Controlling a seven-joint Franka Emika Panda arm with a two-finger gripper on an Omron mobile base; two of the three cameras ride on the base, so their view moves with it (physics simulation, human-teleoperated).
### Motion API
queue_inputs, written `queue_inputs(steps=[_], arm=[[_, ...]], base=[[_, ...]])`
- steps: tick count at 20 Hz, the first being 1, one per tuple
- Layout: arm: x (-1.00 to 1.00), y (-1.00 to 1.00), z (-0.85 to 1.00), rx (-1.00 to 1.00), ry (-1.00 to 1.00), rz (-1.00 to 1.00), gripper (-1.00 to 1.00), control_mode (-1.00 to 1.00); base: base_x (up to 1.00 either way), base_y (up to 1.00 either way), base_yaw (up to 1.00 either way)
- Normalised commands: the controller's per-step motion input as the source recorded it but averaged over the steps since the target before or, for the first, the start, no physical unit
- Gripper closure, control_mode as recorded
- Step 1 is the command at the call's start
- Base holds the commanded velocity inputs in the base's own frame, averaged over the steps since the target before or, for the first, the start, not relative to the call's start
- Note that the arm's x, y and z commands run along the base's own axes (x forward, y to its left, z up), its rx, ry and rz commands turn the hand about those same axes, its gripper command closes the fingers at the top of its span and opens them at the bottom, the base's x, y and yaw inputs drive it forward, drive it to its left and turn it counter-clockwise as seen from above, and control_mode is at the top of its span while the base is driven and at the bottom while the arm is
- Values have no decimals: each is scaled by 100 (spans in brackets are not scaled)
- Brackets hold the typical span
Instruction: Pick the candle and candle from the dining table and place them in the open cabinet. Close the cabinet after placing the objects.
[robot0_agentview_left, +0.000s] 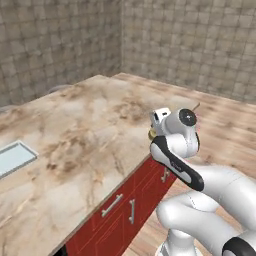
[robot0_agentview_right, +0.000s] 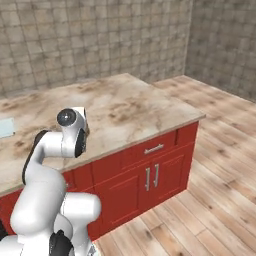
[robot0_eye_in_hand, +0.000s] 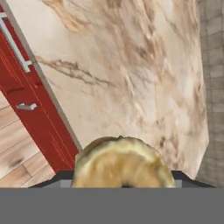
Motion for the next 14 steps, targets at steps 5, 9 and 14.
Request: queue_inputs(steps=[5, 9, 14], arm=[[0, 0, 0, 0, 0, 0, 100, 100], [0, 0, 0, 0, 0, 0, 100, 100], [0, 0, 0, 0, 0, 0, 100, 100]], base=[[0, -49, -56], [0, -49, -55], [1, -46, -54]])
